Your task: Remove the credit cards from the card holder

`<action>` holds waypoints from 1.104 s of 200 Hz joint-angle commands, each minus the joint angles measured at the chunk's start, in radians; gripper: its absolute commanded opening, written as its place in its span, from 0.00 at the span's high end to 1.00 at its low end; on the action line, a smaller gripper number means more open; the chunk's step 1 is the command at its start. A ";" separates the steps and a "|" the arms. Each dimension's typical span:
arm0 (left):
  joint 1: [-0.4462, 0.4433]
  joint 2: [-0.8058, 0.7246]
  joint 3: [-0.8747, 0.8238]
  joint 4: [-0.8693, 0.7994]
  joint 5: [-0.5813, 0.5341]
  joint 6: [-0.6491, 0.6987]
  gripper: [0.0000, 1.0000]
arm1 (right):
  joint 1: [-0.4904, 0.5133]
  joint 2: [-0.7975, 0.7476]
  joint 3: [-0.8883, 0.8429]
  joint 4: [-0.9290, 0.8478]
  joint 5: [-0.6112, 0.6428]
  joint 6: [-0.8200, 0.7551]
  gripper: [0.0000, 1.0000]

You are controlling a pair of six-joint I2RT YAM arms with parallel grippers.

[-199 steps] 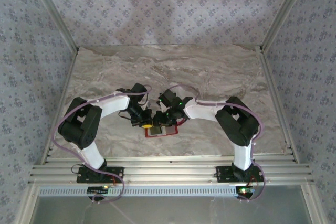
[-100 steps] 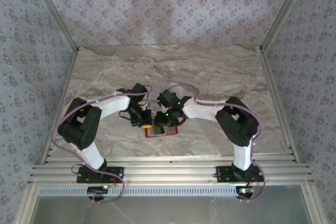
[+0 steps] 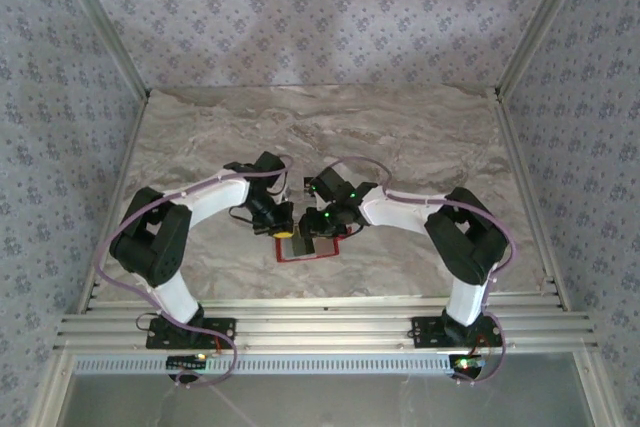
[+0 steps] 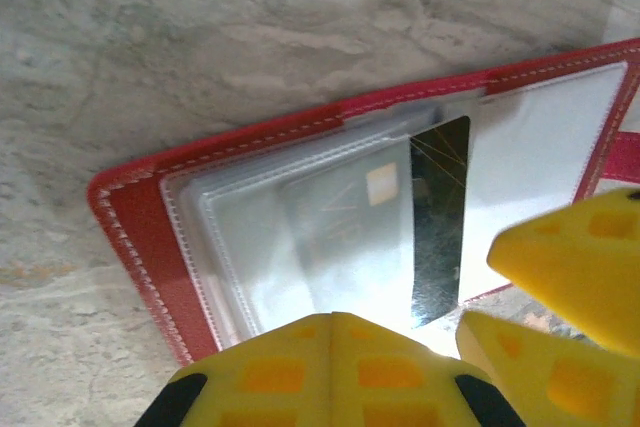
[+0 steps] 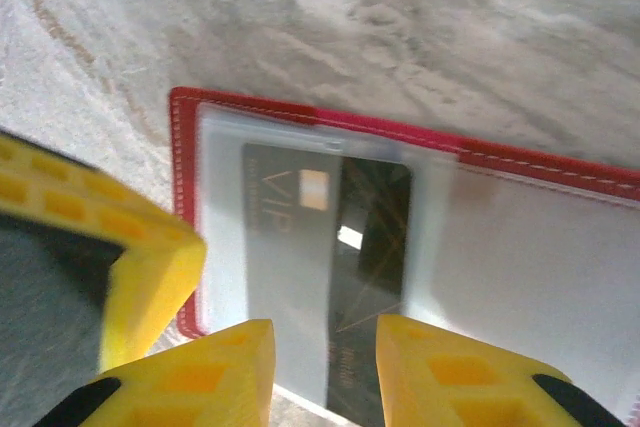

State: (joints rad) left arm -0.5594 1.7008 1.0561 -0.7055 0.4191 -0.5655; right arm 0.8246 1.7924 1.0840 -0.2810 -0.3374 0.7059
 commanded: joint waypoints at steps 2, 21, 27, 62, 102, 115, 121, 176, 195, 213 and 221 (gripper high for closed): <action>-0.015 -0.008 0.012 -0.028 0.019 0.004 0.93 | -0.019 -0.006 -0.024 -0.002 -0.031 -0.027 0.67; -0.019 0.019 0.005 -0.025 0.036 0.011 0.94 | -0.028 0.007 -0.032 0.017 -0.059 -0.035 0.68; -0.019 0.024 0.000 -0.022 0.037 0.013 0.94 | -0.030 0.013 -0.032 0.022 -0.068 -0.038 0.68; -0.020 0.057 -0.016 -0.025 0.000 0.036 0.95 | -0.035 0.047 -0.030 0.039 -0.096 -0.044 0.70; -0.019 0.093 -0.021 -0.041 -0.014 0.060 0.96 | -0.037 0.065 -0.039 0.054 -0.107 -0.040 0.72; -0.019 0.099 -0.019 -0.048 -0.025 0.065 0.96 | -0.037 0.068 -0.044 0.057 -0.105 -0.037 0.73; -0.018 0.101 -0.019 -0.052 -0.030 0.068 0.96 | -0.039 0.067 -0.048 0.062 -0.112 -0.034 0.73; -0.019 0.122 -0.012 -0.084 -0.085 0.081 0.96 | -0.055 0.075 -0.089 0.176 -0.206 0.004 0.73; -0.019 0.122 -0.017 -0.083 -0.086 0.081 0.97 | -0.061 0.062 -0.121 0.252 -0.243 0.036 0.75; -0.019 0.123 -0.020 -0.082 -0.091 0.081 0.97 | -0.062 0.046 -0.143 0.301 -0.262 0.056 0.77; -0.020 0.123 -0.021 -0.083 -0.092 0.081 0.97 | -0.062 0.039 -0.151 0.308 -0.264 0.060 0.79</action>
State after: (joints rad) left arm -0.5728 1.7767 1.0588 -0.7204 0.4240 -0.5045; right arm 0.7570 1.8496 0.9653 -0.0475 -0.5442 0.7273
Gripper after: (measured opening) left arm 0.060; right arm 0.228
